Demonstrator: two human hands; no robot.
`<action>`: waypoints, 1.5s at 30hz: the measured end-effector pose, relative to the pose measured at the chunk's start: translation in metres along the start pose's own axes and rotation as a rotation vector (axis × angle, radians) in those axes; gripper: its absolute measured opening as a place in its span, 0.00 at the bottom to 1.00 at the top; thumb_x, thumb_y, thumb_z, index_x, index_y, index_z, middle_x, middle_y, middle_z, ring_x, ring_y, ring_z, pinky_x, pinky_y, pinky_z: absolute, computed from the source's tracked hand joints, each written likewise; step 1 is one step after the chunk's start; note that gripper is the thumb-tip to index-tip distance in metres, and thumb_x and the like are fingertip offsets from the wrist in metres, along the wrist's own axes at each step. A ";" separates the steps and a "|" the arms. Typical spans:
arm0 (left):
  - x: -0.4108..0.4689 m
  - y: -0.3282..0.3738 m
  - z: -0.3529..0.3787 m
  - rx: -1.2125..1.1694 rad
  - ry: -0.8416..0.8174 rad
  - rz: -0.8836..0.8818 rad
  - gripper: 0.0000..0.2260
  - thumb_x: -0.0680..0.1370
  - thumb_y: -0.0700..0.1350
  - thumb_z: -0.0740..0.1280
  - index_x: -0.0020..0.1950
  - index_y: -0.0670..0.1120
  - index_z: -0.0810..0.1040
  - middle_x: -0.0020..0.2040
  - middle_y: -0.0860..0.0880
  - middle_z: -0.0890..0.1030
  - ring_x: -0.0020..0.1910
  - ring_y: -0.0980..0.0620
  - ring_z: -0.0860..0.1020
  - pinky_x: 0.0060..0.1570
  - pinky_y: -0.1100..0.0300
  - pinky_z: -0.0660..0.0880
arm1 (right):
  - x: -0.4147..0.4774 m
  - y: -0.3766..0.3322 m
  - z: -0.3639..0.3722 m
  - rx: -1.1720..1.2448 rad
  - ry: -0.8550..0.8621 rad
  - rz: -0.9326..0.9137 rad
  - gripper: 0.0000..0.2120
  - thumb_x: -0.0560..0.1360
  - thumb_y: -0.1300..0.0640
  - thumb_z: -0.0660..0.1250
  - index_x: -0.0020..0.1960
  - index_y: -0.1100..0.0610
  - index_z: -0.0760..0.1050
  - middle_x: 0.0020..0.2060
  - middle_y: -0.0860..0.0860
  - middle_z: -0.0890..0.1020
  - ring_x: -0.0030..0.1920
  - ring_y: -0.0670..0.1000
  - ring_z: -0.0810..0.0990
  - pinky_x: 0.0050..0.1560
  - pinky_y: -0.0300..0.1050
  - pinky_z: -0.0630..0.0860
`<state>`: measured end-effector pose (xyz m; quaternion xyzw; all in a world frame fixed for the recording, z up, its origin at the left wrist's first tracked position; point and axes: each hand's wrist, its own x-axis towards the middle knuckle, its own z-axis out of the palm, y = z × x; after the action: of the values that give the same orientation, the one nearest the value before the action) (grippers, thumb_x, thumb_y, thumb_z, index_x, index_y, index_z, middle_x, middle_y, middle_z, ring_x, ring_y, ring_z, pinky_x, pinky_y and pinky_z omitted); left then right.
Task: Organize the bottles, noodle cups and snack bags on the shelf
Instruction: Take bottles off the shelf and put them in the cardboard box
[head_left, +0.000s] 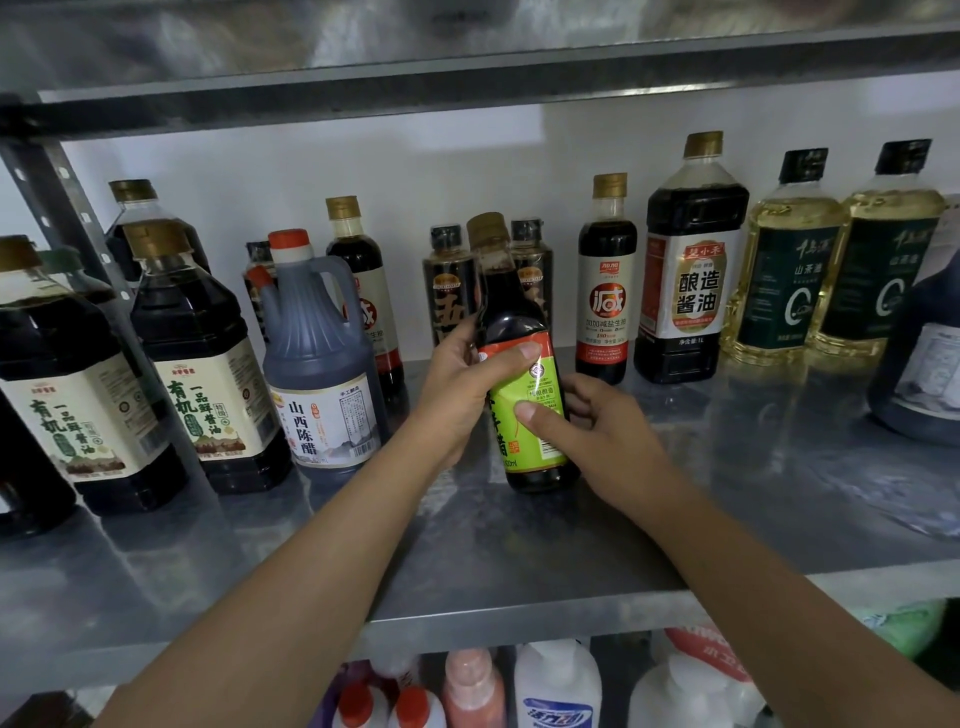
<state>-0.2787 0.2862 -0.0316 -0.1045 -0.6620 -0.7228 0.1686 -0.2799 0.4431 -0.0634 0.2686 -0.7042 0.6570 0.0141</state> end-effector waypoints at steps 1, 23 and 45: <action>0.000 0.001 0.001 -0.003 -0.003 -0.007 0.19 0.68 0.43 0.74 0.58 0.45 0.79 0.46 0.50 0.85 0.48 0.51 0.84 0.50 0.56 0.79 | 0.000 0.000 0.001 -0.015 0.015 0.000 0.18 0.75 0.57 0.73 0.64 0.54 0.77 0.55 0.46 0.84 0.56 0.43 0.83 0.63 0.50 0.79; -0.002 0.007 0.005 -0.259 0.093 0.073 0.25 0.74 0.43 0.68 0.71 0.36 0.72 0.50 0.46 0.84 0.49 0.50 0.83 0.52 0.56 0.81 | -0.006 -0.005 0.004 -0.040 -0.057 -0.048 0.25 0.70 0.39 0.70 0.65 0.36 0.68 0.60 0.39 0.80 0.61 0.38 0.79 0.64 0.43 0.77; -0.001 -0.002 0.000 -0.246 -0.002 -0.053 0.19 0.86 0.44 0.55 0.77 0.41 0.64 0.71 0.38 0.74 0.69 0.42 0.76 0.62 0.40 0.77 | -0.007 -0.005 -0.001 -0.384 0.297 -0.151 0.42 0.68 0.46 0.78 0.74 0.44 0.58 0.61 0.45 0.76 0.59 0.46 0.77 0.56 0.40 0.75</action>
<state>-0.2789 0.2860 -0.0340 -0.1076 -0.5709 -0.8027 0.1348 -0.2722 0.4467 -0.0611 0.2135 -0.7843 0.5404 0.2174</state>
